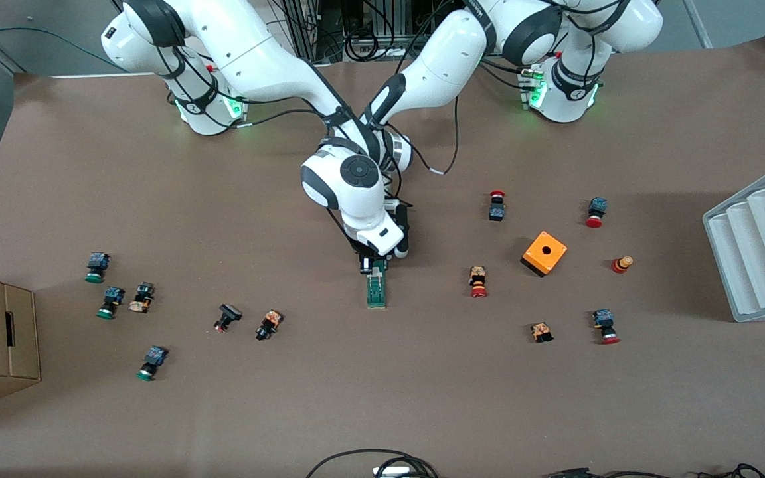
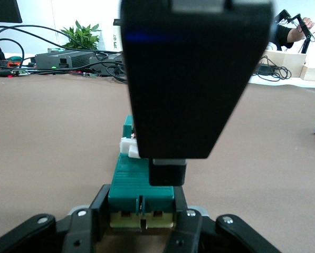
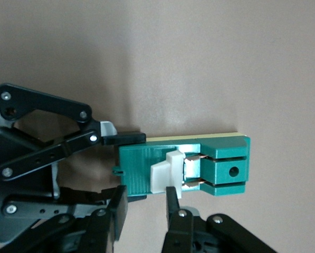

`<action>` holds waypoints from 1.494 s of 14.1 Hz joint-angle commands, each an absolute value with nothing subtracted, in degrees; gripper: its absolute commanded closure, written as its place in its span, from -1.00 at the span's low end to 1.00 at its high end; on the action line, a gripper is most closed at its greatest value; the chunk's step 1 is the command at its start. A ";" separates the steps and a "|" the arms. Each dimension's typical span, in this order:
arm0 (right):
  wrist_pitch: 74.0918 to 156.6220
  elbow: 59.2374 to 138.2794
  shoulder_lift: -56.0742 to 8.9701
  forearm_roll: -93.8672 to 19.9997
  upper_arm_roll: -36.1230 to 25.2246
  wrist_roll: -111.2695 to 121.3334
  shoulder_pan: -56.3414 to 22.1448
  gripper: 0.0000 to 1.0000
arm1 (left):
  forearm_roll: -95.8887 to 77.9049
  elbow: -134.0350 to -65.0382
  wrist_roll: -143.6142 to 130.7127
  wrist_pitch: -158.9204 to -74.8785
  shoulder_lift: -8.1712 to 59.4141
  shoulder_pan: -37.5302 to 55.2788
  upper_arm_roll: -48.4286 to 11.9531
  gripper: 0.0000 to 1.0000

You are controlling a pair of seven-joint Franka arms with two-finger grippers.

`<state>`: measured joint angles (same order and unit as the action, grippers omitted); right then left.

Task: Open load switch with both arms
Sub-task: 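Press the white lever flat into its contacts with the right gripper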

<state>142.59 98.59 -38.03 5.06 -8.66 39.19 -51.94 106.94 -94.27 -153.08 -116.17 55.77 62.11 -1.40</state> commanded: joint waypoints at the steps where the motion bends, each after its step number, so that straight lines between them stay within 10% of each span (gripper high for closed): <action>1: 144.67 98.88 -39.20 6.86 -8.96 37.79 -52.38 0.25 | 106.17 -94.40 -153.81 -115.93 55.55 62.23 -1.67 -0.03; 5: 144.49 98.79 -38.68 6.77 -8.96 37.79 -52.30 0.20 | 106.17 -94.48 -153.81 -115.93 55.55 62.23 -1.67 -0.03; 8: 141.78 98.61 -35.78 5.98 -9.14 33.87 -52.38 -0.50 | 106.17 -94.48 -153.81 -115.93 55.55 62.23 -1.67 -0.03; 13: 137.12 97.91 -31.56 5.19 -9.23 31.03 -51.86 -1.00 | 106.17 -94.57 -153.81 -115.93 55.55 62.23 -1.67 -0.03; 21: 135.79 96.59 -25.32 0.79 -9.67 23.05 -50.45 -1.00 | 106.17 -94.57 -153.90 -115.93 55.46 62.31 -1.67 -0.03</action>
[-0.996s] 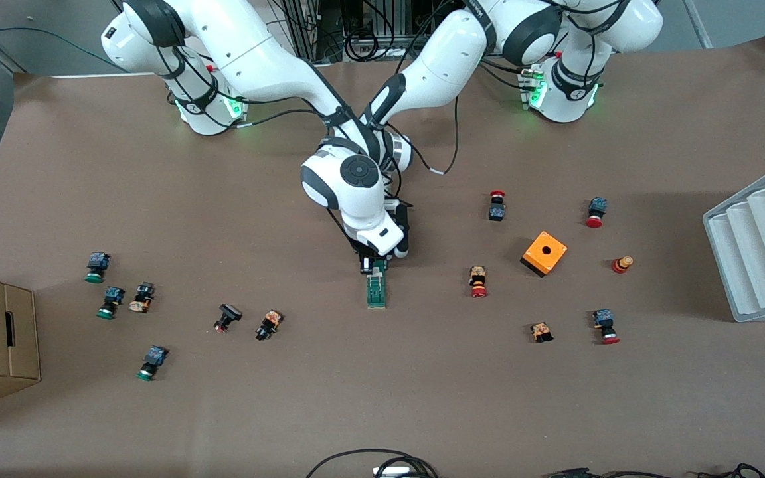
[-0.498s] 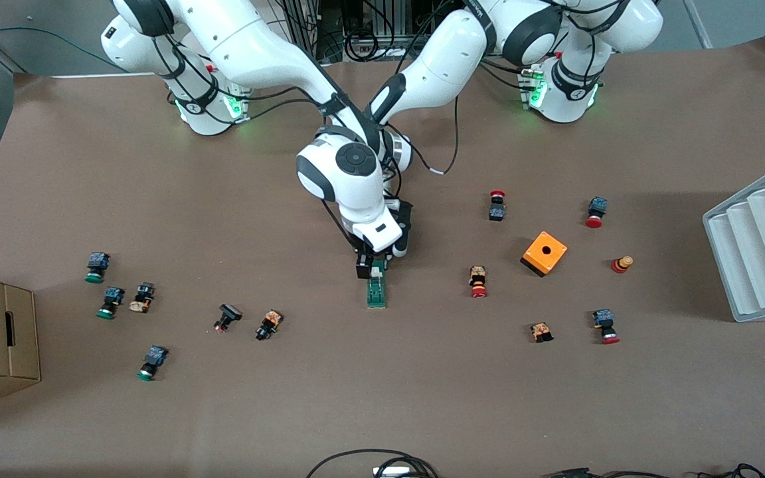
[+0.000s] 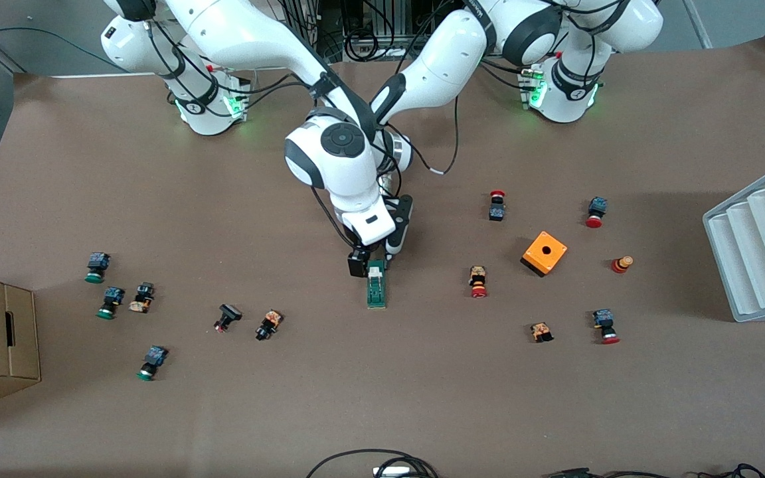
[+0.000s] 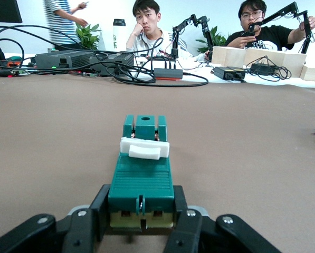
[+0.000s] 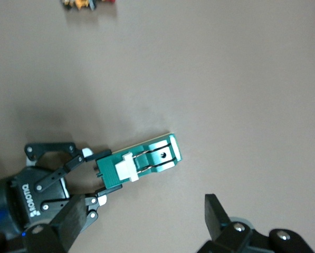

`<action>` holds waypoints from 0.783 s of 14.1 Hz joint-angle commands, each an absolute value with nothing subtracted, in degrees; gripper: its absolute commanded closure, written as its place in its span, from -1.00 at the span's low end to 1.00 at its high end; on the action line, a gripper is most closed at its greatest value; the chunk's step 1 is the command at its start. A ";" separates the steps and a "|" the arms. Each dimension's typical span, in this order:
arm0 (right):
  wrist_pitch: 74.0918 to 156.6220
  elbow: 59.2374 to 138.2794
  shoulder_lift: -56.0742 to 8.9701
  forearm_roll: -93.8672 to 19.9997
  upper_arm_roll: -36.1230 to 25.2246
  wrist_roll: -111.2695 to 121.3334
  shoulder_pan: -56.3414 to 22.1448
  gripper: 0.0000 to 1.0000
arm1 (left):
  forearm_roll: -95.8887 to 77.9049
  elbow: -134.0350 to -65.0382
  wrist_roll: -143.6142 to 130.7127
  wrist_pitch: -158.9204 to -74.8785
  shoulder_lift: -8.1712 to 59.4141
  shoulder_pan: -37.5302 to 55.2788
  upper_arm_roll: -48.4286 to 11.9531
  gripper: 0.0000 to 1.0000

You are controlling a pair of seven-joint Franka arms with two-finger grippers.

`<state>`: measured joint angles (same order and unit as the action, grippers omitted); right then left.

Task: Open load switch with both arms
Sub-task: 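Open and lift the right gripper while the left gripper releases the base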

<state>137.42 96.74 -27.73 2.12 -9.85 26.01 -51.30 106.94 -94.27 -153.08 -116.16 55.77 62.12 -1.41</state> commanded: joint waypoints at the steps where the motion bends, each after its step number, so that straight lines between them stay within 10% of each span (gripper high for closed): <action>1: 135.79 96.16 -24.79 0.79 -9.75 19.81 -50.28 -1.00 | 106.17 -94.57 -153.90 -115.93 55.55 62.23 -1.67 -0.03; 5: 135.79 94.66 -21.89 0.53 -10.28 7.85 -48.78 -1.00 | 106.17 -94.48 -153.90 -115.93 55.55 62.31 -1.67 -0.05; 7: 135.36 94.66 -20.22 0.53 -11.60 1.18 -47.82 -1.00 | 106.08 -94.31 -153.98 -115.93 55.46 62.31 -1.76 -0.89; 11: 132.54 94.48 -17.14 0.53 -11.60 -10.09 -44.13 -1.00 | 106.08 -94.57 -153.81 -116.01 55.02 62.31 -1.76 -0.99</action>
